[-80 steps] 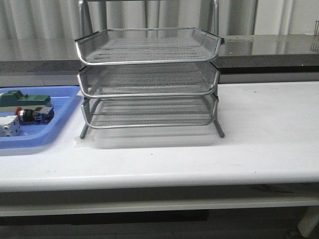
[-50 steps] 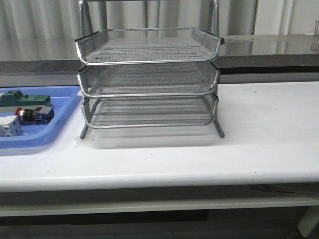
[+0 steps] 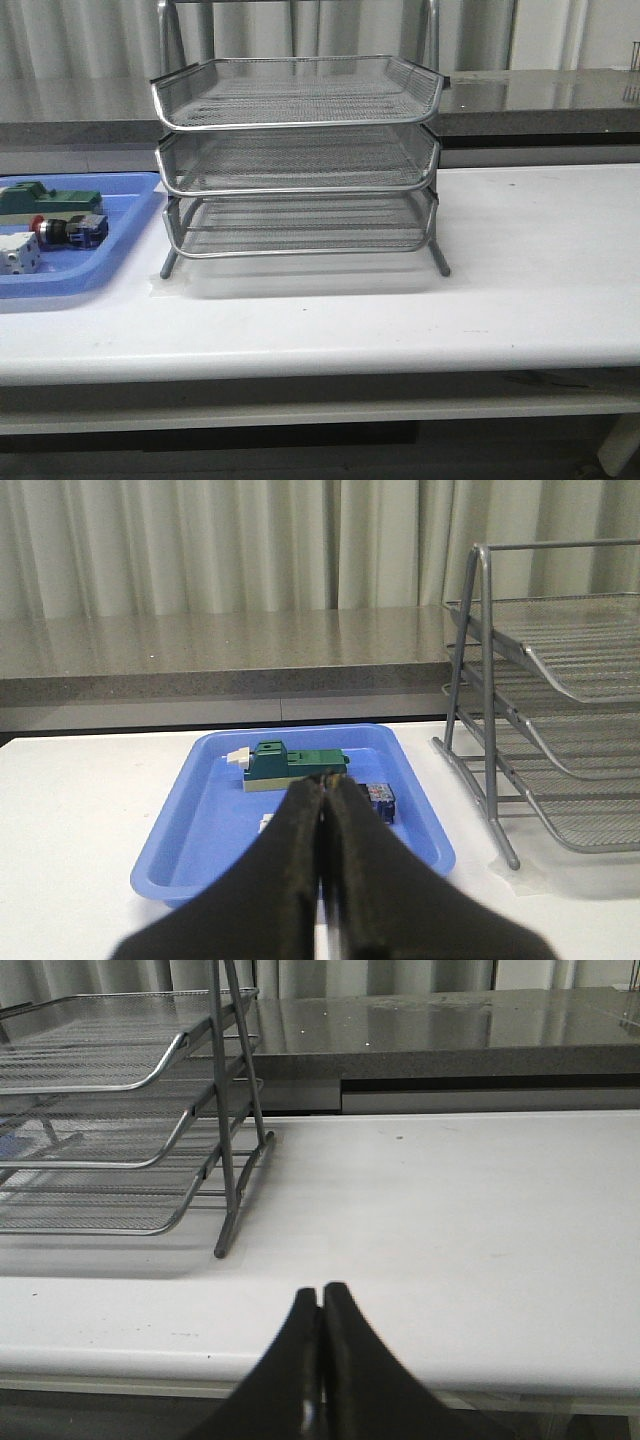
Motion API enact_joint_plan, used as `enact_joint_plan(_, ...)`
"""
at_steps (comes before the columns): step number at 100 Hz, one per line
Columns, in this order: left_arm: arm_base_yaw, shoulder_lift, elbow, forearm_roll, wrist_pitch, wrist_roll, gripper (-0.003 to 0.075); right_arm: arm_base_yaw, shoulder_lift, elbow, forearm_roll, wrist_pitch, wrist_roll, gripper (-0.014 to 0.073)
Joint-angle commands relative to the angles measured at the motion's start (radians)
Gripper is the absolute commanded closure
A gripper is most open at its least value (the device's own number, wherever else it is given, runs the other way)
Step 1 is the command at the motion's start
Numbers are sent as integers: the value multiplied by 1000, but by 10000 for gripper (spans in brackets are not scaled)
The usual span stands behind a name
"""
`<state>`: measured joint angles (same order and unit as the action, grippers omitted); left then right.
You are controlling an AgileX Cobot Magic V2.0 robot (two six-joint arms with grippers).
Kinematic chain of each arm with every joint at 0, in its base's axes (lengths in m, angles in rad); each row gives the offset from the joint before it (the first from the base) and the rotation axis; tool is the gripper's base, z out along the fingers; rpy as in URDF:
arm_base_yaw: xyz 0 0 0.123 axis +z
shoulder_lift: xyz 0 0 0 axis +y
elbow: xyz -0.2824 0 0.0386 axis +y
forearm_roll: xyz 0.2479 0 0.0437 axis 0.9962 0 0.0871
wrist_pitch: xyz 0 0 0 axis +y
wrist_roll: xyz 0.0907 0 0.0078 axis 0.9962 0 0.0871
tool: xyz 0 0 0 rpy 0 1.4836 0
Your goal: Place button on rack with both arms
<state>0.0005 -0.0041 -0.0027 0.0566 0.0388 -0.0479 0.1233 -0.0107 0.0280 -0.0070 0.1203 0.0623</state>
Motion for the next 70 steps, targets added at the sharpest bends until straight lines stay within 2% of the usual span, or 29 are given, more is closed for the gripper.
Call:
enact_joint_plan(1, 1, -32, 55, -2, -83, -9, 741, -8, -20, -19, -10, -93, -5, 651)
enact_joint_plan(25, 1, -32, 55, -2, -83, -9, 741, -8, -19, -37, -9, -148, -5, 651)
enact_joint_plan(46, 1, -32, 55, -2, -83, -9, 741, -7, 47, -156, 79, -50, -1, 651)
enact_joint_plan(70, 1, -32, 55, -2, -83, -9, 741, -7, 296, -378, 116, 139, -1, 651)
